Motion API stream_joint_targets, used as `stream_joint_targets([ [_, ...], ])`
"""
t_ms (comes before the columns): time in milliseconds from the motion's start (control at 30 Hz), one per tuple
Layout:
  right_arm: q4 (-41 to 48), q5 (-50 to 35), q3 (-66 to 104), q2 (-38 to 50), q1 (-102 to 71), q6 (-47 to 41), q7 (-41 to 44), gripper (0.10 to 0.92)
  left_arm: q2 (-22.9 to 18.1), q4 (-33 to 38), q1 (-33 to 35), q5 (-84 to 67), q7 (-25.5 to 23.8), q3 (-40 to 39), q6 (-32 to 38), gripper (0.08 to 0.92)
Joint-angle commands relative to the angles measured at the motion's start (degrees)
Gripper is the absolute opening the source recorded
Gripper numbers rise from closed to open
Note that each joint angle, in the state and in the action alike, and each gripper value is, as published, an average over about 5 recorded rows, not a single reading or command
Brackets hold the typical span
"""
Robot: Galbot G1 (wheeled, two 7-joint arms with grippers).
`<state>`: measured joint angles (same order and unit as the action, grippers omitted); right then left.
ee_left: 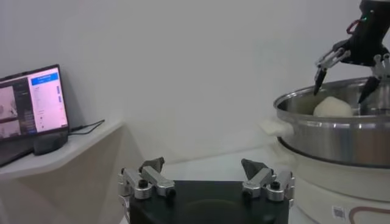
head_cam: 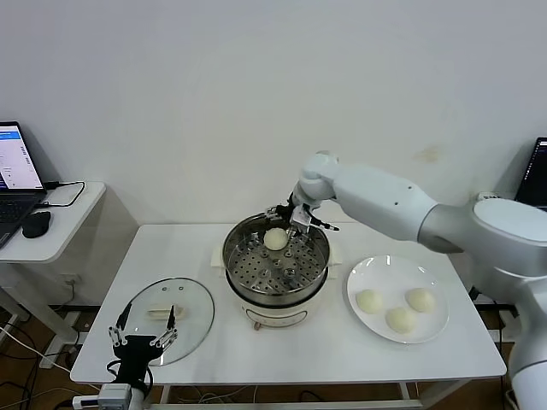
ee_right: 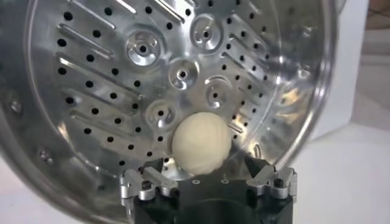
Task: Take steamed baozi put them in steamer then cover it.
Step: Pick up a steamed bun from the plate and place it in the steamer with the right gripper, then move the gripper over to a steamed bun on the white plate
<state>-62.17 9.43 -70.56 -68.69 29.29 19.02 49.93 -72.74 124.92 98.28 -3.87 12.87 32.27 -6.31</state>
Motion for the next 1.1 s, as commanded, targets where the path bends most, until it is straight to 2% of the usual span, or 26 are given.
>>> stream_joint_targets([
  [33,-12.7,-18.1,-2.7,7.3,7.8,-23.4,7.0,0.823,0.0,0.5,0.0,0.0,0.0,0.0,-0.1,0.823],
  [167,-19.1,-22.5,-3.6,14.8,12.0,-35.7,9.0,0.823,-0.1,1.1,0.1,0.0,-0.1,-0.1,-0.4,0.823],
  [433,-33.3,-26.3,-5.1,33.7,12.5,-44.9,7.8,0.823,0.8,1.9,0.3,0.0,-0.3,-0.2,-0.8,0.823],
  [567,-37.1,-24.8,-5.1,41.9,10.6,-45.0,7.6,0.823,0.9,2.0,0.2,0.0,-0.3,-0.6,-0.8,0.823],
  [733,-39.3,-21.3,-3.6,47.6,5.7,-43.6,7.1,0.822,0.8,1.9,0.2,0.1,-0.2,-1.1,-0.7,0.823],
  [1100,-36.0,-10.9,11.8,50.4,-17.2,-40.8,6.1,0.823,0.3,2.0,0.2,0.3,-0.2,-1.1,-0.7,0.823],
])
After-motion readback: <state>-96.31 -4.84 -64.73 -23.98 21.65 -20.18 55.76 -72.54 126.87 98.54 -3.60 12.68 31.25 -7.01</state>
